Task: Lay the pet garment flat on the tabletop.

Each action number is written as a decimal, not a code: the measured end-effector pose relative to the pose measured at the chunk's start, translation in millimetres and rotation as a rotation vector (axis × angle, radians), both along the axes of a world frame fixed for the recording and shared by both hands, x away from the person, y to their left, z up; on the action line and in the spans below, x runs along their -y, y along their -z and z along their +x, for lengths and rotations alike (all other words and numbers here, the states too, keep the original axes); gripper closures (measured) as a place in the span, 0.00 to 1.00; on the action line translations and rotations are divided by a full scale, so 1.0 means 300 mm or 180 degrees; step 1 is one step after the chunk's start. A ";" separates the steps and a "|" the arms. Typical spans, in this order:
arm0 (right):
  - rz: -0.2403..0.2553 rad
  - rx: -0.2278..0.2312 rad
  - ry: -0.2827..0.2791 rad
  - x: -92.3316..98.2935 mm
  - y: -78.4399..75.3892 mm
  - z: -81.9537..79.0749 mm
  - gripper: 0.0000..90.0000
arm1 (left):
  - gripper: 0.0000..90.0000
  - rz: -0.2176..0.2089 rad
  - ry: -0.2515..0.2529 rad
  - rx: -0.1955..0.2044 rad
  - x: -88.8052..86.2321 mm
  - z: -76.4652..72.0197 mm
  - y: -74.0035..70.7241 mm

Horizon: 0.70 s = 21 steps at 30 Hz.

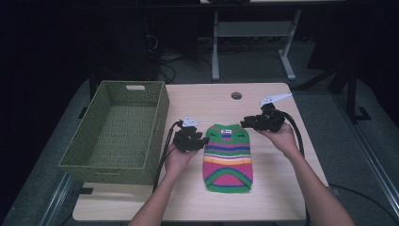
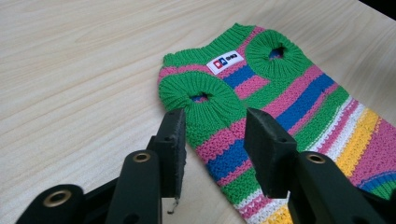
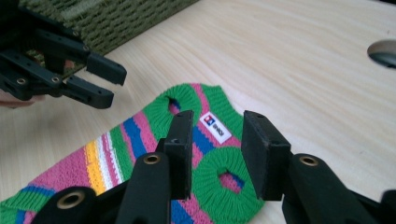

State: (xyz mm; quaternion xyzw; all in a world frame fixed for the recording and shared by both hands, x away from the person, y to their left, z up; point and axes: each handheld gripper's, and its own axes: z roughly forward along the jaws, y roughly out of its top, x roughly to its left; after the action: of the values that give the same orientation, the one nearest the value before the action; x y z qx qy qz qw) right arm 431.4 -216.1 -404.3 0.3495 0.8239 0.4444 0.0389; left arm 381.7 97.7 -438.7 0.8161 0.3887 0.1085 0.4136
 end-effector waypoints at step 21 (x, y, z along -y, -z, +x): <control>0.0185 -0.0257 -0.0063 0.080 0.055 -0.036 0.59 | 0.44 -0.0221 0.0091 -0.0042 0.002 -0.017 -0.019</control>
State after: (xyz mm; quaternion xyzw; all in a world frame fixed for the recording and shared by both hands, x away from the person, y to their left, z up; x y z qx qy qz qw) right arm 420.5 -240.2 -420.9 0.3600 0.8150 0.4540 -0.0090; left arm 376.7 97.0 -433.1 0.8074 0.3833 0.0837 0.4406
